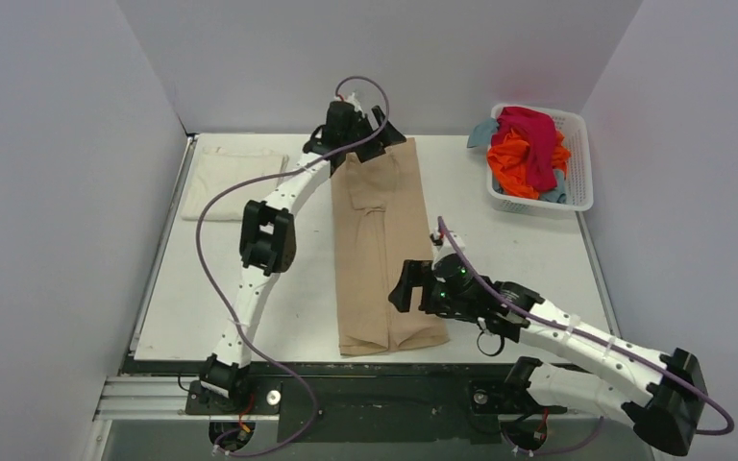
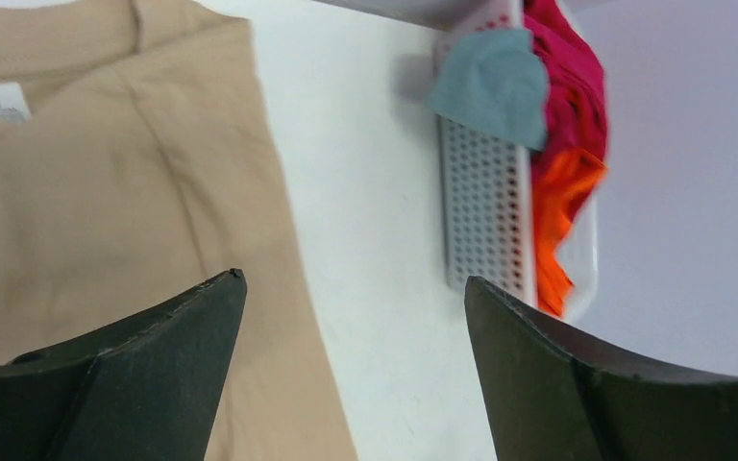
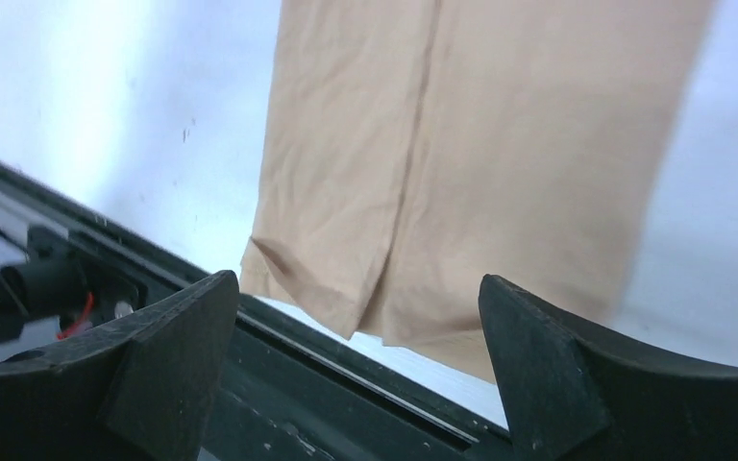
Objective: Fold and stack the t-shirts
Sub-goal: Grab the bottom of the folded rectangular tshirt with both arms, then fold the folded rectangular tshirt in 1/3 of the way, then grab one side of the 2/3 rectangular tshirt with left arm, then grab one side of the 2/3 rectangular tshirt with right arm, then fold the long partially folded tshirt into a neat square, then smooth out wrinkles on the folded tshirt
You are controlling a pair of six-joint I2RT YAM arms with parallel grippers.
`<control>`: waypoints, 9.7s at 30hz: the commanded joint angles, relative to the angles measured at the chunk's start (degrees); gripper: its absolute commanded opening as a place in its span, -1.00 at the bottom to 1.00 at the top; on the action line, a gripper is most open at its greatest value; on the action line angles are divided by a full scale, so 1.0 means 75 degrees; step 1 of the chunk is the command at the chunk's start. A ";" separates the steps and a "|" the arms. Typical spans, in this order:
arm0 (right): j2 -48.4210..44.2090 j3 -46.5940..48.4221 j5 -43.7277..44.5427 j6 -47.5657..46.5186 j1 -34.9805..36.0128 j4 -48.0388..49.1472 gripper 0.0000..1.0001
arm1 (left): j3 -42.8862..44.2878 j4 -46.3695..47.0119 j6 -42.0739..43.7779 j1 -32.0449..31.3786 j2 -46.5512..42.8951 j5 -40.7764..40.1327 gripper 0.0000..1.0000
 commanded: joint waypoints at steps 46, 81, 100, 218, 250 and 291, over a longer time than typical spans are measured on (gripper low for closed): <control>-0.1687 -0.2076 -0.0512 0.2534 -0.1634 -0.0707 -1.00 | -1.5388 0.0173 -0.1725 -0.4050 -1.3185 -0.2444 -1.00; 0.5352 0.4877 -0.0955 0.0625 -0.4044 -0.0489 -1.00 | -0.9761 0.0156 0.0762 0.0607 -0.7082 -0.0100 -1.00; 0.6848 0.6529 -0.1603 0.0422 -0.4591 -0.0841 0.08 | -0.8132 -0.0616 0.1027 0.1052 -0.6026 -0.0214 0.48; 0.1067 0.2928 -0.2877 0.0024 -0.4151 -0.2189 -1.00 | -1.2186 -0.1950 0.1139 -0.0090 -1.3079 -0.2383 -1.00; 0.7101 0.6902 -0.2158 0.0256 -0.4915 -0.1144 -0.01 | -0.8759 -0.1121 0.1039 0.1524 -0.6828 -0.1318 0.61; 0.5447 0.6410 -0.0175 -0.0427 -0.4312 -0.1097 0.78 | -0.8877 -0.1396 0.2756 0.1250 -0.8105 -0.1118 0.86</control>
